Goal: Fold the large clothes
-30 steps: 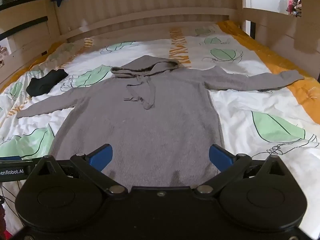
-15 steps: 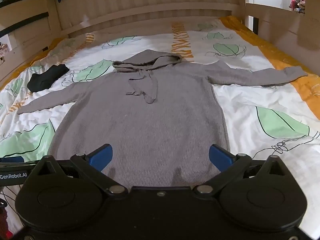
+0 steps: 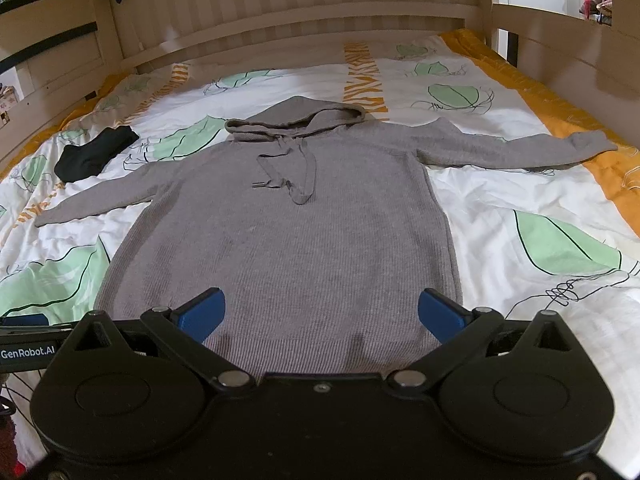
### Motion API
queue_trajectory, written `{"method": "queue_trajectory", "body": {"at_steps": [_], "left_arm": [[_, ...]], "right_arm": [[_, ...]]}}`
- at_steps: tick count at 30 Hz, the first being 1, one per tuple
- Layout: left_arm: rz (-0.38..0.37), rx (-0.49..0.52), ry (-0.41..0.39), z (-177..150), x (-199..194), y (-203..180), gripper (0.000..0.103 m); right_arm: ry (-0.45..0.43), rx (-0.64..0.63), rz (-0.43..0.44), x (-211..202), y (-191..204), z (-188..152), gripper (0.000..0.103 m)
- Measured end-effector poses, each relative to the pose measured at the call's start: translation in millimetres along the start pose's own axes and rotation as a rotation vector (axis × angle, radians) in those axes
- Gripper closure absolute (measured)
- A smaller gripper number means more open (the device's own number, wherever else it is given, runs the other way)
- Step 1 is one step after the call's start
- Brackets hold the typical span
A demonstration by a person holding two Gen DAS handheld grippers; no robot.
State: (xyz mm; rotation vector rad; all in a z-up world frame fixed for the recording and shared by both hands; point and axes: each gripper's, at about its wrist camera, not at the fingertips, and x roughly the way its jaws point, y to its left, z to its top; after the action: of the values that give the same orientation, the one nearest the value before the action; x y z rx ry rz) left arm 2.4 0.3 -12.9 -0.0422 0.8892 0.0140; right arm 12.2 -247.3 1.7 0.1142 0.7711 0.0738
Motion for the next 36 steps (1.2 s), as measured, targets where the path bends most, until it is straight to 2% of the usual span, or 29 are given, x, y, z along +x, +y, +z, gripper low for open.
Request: {"method": "queue_trajectory", "body": {"at_steps": [36], "left_arm": [[0.002, -0.005, 0.061, -1, 18, 0, 0.011]], "right_arm": [[0.040, -0.005, 0.031, 16, 3, 2, 0.000]]}}
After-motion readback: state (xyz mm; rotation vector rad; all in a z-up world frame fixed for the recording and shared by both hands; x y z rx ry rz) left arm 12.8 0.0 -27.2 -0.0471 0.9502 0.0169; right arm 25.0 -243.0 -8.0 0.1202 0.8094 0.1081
